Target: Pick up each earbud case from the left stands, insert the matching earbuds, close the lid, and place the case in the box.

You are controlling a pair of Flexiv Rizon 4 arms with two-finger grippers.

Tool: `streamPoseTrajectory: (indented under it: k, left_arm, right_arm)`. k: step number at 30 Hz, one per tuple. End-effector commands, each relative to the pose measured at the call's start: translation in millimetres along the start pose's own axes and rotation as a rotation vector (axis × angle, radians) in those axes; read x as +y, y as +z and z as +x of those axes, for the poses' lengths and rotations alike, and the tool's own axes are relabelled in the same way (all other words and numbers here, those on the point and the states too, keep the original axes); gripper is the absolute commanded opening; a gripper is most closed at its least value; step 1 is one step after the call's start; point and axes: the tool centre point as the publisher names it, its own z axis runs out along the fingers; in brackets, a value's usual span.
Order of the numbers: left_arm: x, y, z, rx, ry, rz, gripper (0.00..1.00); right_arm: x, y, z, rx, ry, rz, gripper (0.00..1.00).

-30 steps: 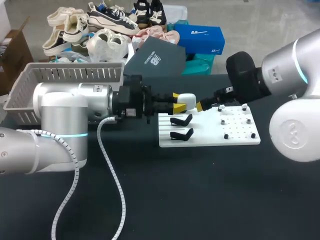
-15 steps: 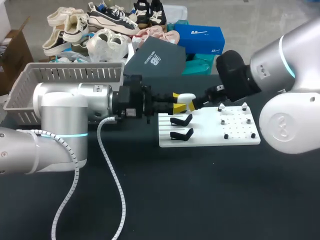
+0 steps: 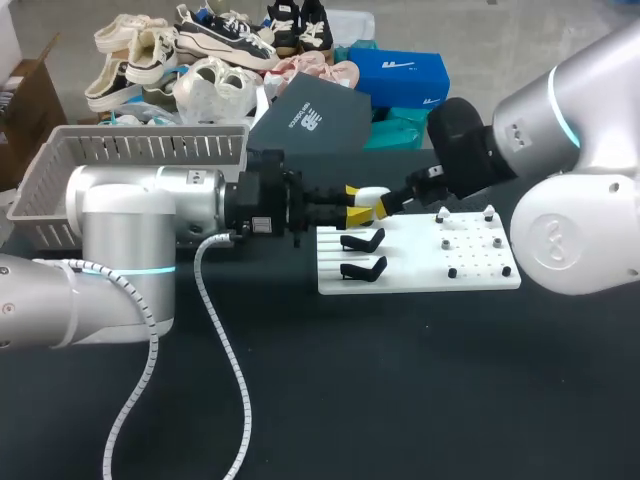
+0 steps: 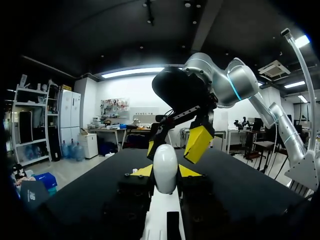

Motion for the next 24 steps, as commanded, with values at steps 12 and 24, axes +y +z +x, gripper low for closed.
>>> streamPoseTrajectory:
  k: [12, 24]
  left_arm:
    - [1.3, 0.2, 0.4, 0.0, 0.0, 0.002, 0.0]
    - [1.3, 0.2, 0.4, 0.0, 0.0, 0.002, 0.0]
  right_arm:
    - [-1.6, 3.2, -3.6, 0.002, 0.013, 0.02, 1.0]
    - [-2.1, 6.7, -2.0, 0.006, 0.017, 0.027, 1.0]
